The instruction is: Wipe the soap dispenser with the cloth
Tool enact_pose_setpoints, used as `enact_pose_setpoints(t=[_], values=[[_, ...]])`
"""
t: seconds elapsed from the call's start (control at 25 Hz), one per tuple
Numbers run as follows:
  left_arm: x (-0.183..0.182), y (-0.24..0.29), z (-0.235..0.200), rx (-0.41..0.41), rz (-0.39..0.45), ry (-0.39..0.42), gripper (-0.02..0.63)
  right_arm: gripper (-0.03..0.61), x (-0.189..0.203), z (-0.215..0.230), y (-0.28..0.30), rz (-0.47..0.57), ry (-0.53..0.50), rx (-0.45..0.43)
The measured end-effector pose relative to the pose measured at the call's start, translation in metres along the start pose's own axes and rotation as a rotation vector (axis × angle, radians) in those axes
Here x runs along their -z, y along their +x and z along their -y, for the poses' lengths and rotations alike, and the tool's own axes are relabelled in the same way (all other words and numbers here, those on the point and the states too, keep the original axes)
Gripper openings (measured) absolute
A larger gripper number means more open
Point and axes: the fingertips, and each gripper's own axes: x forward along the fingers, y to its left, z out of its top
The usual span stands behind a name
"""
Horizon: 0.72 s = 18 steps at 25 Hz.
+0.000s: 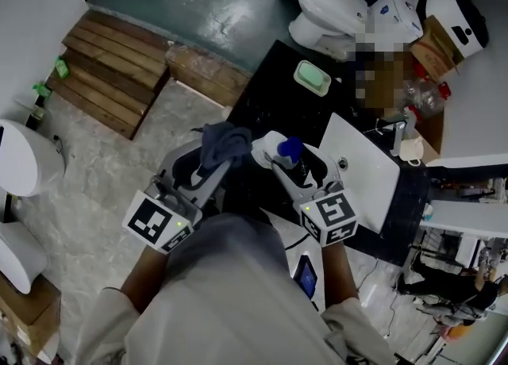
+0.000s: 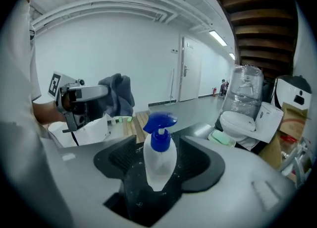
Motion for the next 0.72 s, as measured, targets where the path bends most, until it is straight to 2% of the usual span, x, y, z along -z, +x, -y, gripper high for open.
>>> enact_pose_setpoints(t=[0.32,0.4,0.6,0.72], values=[[0.025,0.003,0.0,-0.006,-0.038,-0.022,0.133,0.234,-0.005,0.009,0.016,0.011,-0.013,-0.03],[0.029,0.005,0.001,-0.003,-0.041,-0.034,0.133,0.182,-0.006,0.008,0.017,0.024,-0.002,-0.036],[0.038,0.016,0.004,0.013,-0.034,-0.049,0.133,0.138,-0.01,0.011,0.015,0.084,0.084,-0.027],[0.046,0.026,0.006,0.021,-0.042,-0.045,0.133,0.137,-0.01,0.013,0.015,0.095,0.099,-0.014]])
